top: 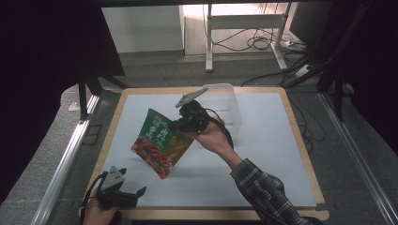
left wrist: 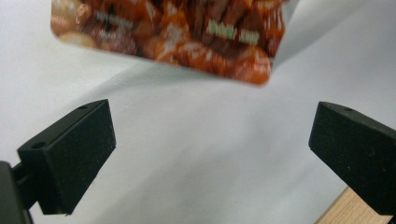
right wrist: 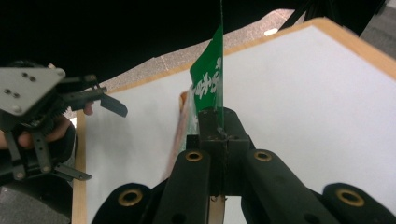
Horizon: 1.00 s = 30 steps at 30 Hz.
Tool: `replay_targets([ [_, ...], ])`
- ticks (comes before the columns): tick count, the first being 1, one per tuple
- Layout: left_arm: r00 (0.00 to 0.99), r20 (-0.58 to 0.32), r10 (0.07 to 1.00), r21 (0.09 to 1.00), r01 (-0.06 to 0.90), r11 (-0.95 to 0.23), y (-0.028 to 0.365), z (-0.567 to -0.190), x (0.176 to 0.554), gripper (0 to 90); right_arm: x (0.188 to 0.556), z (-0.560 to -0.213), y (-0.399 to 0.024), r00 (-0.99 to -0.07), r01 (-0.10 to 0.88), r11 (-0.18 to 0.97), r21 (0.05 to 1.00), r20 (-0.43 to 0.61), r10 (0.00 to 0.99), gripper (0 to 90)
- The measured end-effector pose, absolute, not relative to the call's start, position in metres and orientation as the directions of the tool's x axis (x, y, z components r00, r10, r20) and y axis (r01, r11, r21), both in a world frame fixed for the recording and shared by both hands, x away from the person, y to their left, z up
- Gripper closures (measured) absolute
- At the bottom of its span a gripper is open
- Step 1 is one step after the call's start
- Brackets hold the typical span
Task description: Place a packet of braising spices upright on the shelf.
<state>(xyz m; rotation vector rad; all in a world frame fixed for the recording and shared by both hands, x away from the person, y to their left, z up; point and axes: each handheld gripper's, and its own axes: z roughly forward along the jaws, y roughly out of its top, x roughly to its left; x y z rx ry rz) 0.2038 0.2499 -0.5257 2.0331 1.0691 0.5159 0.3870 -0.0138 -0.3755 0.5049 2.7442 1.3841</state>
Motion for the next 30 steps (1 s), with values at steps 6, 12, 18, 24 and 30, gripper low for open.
replay_targets([
  [6, 0.567, 0.000, 0.824, 0.782, 0.514, -0.354, 0.250, -0.526, 0.204, 0.3, 0.389, -0.358, -0.015, -0.952, 0.250, 0.549, 0.798, 0.100, 0.289, 89.4],
  [12, 0.568, 0.002, 0.823, 0.782, 0.512, -0.355, 0.251, -0.526, 0.204, 0.3, 0.393, -0.344, -0.015, -0.954, 0.219, 0.554, 0.803, 0.057, 0.294, 89.4],
  [18, 0.568, -0.001, 0.823, 0.783, 0.513, -0.353, 0.251, -0.525, 0.204, 0.3, 0.404, -0.333, -0.018, -0.946, 0.210, 0.556, 0.805, 0.024, 0.322, 89.4],
  [24, 0.568, -0.002, 0.823, 0.783, 0.513, -0.351, 0.251, -0.525, 0.204, 0.3, 0.417, -0.325, -0.021, -0.941, 0.218, 0.555, 0.803, 0.021, 0.339, 89.4],
  [30, 0.561, -0.014, 0.827, 0.789, 0.515, -0.336, 0.252, -0.525, 0.204, 0.1, 0.432, -0.319, -0.025, -0.936, 0.226, 0.557, 0.799, 0.020, 0.351, 89.4],
])
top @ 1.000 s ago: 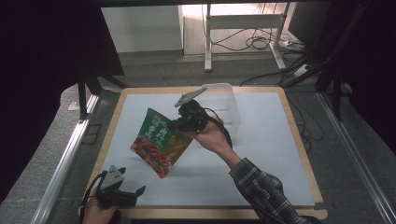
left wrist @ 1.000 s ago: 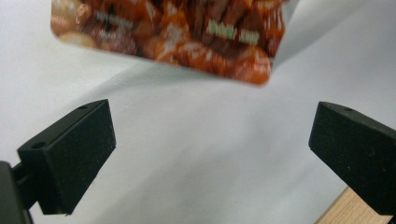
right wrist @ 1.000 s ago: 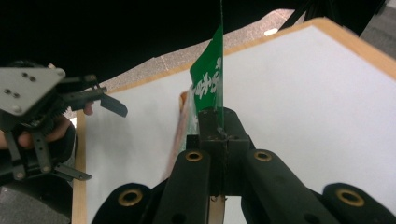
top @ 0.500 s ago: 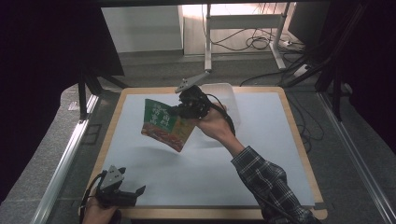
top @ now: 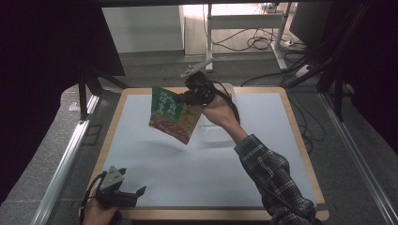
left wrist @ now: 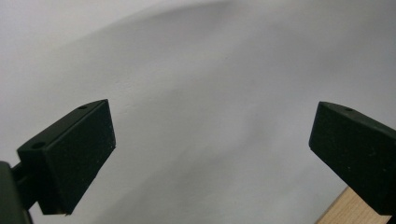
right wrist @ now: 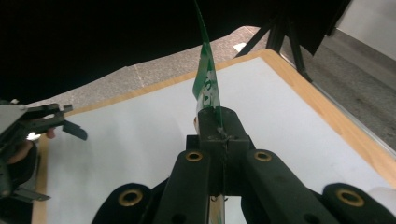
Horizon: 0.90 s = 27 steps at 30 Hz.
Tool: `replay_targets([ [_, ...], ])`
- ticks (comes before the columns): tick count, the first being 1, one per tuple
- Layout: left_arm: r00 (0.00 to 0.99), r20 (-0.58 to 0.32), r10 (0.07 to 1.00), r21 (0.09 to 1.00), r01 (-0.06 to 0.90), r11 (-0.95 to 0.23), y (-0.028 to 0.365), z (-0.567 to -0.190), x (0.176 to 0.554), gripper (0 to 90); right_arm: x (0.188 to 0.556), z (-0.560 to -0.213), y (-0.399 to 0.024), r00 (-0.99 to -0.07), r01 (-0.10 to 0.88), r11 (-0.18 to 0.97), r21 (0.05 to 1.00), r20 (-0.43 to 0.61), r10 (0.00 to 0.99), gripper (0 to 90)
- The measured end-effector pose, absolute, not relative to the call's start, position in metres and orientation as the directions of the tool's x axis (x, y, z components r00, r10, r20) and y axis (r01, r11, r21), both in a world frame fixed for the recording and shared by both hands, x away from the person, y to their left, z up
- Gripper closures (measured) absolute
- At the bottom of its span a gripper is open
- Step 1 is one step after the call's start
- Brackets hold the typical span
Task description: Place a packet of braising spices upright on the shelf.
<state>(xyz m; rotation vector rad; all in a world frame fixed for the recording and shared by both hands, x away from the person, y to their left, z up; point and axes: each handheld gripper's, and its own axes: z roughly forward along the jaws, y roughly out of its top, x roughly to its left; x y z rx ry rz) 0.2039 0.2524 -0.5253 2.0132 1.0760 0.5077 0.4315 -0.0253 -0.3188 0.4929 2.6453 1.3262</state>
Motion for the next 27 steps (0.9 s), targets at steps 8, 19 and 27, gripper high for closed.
replay_targets([
  [8, 0.549, -0.028, 0.836, 0.799, 0.515, -0.311, 0.254, -0.525, 0.203, 0.0, 0.450, -0.308, -0.030, -0.928, 0.241, 0.550, 0.799, 0.024, 0.371, 89.3],
  [19, 0.535, -0.038, 0.844, 0.811, 0.510, -0.286, 0.257, -0.524, 0.202, 0.0, 0.470, -0.288, -0.039, -0.925, 0.229, 0.548, 0.805, 0.005, 0.380, 89.3],
  [27, 0.529, -0.040, 0.848, 0.812, 0.512, -0.281, 0.258, -0.524, 0.202, 0.0, 0.482, -0.276, -0.045, -0.916, 0.222, 0.546, 0.808, -0.020, 0.401, 89.3],
])
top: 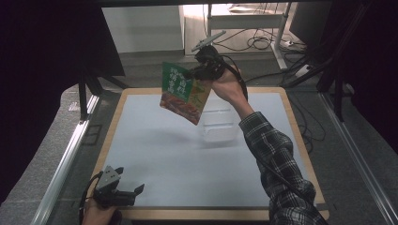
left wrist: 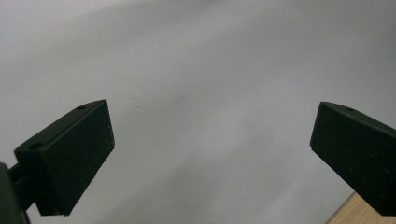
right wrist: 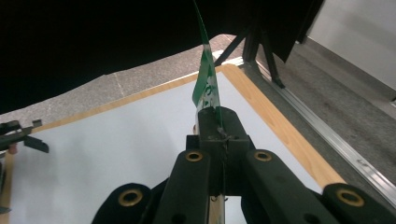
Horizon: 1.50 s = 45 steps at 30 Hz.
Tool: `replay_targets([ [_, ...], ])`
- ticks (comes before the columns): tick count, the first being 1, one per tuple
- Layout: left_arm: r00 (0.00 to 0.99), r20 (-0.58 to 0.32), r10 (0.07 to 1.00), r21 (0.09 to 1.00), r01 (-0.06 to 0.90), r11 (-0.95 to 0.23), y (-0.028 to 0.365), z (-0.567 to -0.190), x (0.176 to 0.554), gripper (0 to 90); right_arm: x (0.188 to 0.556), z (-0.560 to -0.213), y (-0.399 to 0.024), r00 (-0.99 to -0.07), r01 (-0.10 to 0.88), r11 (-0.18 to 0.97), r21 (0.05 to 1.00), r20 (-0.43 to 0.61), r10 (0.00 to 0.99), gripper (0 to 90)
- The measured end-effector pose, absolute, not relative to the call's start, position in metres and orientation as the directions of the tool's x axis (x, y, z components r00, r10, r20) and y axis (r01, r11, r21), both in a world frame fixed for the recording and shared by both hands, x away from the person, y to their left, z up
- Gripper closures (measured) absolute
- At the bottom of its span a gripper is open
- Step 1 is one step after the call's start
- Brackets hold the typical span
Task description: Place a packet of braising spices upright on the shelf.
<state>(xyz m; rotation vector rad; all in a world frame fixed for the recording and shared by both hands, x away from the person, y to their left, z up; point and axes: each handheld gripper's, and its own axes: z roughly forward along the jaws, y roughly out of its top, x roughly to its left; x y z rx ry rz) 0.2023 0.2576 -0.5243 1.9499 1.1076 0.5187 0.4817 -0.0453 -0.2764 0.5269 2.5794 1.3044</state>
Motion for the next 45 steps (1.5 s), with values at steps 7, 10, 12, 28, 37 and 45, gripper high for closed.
replay_targets([
  [7, 0.518, -0.056, 0.854, 0.817, 0.516, -0.259, 0.260, -0.524, 0.202, 0.0, 0.495, -0.273, -0.050, -0.906, 0.233, 0.536, 0.811, -0.020, 0.423, 89.3],
  [10, 0.518, -0.057, 0.853, 0.816, 0.516, -0.259, 0.260, -0.524, 0.202, 0.0, 0.499, -0.273, -0.052, -0.901, 0.239, 0.538, 0.809, -0.022, 0.433, 89.3],
  [12, 0.521, -0.056, 0.852, 0.816, 0.516, -0.262, 0.259, -0.524, 0.202, 0.0, 0.503, -0.272, -0.054, -0.898, 0.240, 0.538, 0.808, -0.027, 0.440, 89.3],
  [28, 0.532, -0.047, 0.846, 0.813, 0.512, -0.276, 0.258, -0.525, 0.202, 0.0, 0.527, -0.264, -0.074, -0.867, 0.244, 0.532, 0.811, -0.063, 0.494, 89.3],
  [37, 0.534, -0.050, 0.844, 0.815, 0.510, -0.274, 0.258, -0.525, 0.202, 0.0, 0.541, -0.264, -0.087, -0.853, 0.233, 0.543, 0.807, -0.098, 0.512, 89.3],
  [45, 0.537, -0.046, 0.842, 0.812, 0.511, -0.282, 0.258, -0.525, 0.202, 0.0, 0.550, -0.277, -0.101, -0.846, 0.256, 0.546, 0.798, -0.089, 0.526, 89.3],
])
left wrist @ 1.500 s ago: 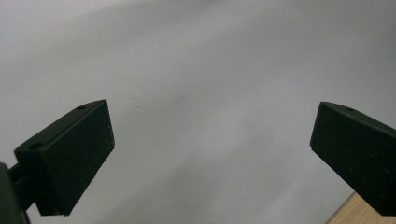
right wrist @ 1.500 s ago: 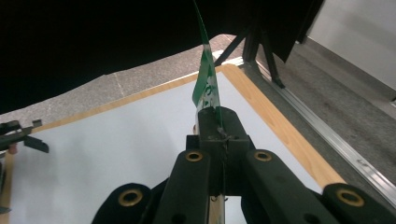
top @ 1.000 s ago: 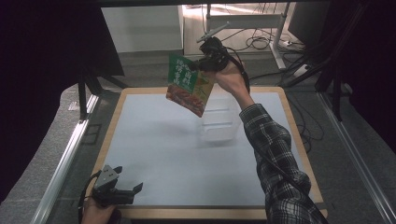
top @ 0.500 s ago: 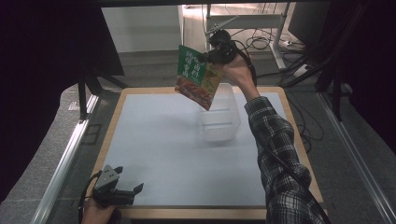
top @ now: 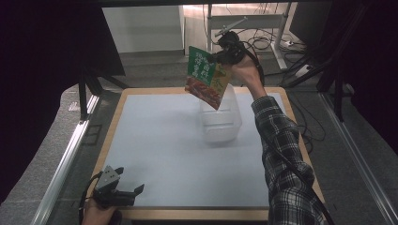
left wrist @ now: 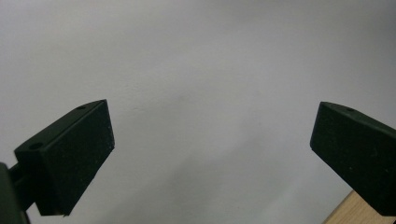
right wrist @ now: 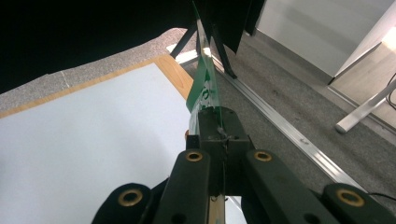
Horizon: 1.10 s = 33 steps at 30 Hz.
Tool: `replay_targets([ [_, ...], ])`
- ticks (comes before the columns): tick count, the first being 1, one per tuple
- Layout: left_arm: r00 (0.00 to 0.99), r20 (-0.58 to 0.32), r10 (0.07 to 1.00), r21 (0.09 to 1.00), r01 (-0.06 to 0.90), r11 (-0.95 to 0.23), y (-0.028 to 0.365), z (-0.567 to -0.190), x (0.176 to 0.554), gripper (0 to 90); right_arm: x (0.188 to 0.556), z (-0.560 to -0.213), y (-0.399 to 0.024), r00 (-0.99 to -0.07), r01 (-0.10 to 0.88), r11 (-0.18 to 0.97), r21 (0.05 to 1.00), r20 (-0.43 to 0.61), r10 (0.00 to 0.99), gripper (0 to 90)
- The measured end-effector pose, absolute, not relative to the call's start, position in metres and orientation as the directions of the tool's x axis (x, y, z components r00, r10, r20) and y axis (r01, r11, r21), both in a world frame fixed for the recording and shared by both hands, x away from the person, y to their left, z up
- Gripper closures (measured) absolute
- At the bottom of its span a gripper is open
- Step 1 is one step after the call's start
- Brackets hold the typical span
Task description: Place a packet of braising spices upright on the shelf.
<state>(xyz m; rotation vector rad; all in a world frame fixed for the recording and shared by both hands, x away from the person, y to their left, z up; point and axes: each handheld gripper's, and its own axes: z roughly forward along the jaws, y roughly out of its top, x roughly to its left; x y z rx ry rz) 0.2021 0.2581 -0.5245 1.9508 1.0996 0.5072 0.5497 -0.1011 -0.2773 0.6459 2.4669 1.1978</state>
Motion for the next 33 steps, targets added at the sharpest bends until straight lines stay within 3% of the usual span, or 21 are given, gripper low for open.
replay_targets([
  [12, 0.538, -0.044, 0.842, 0.810, 0.512, -0.285, 0.258, -0.525, 0.202, 0.0, 0.553, -0.300, -0.130, -0.838, 0.315, 0.558, 0.768, -0.050, 0.543, 89.2],
  [22, 0.532, -0.043, 0.846, 0.810, 0.515, -0.282, 0.258, -0.524, 0.202, 0.0, 0.548, -0.300, -0.154, -0.816, 0.353, 0.560, 0.750, -0.046, 0.576, 89.2],
  [33, 0.522, -0.052, 0.851, 0.814, 0.516, -0.267, 0.259, -0.524, 0.202, 0.0, 0.552, -0.314, -0.140, -0.804, 0.381, 0.585, 0.716, -0.057, 0.593, 89.1],
])
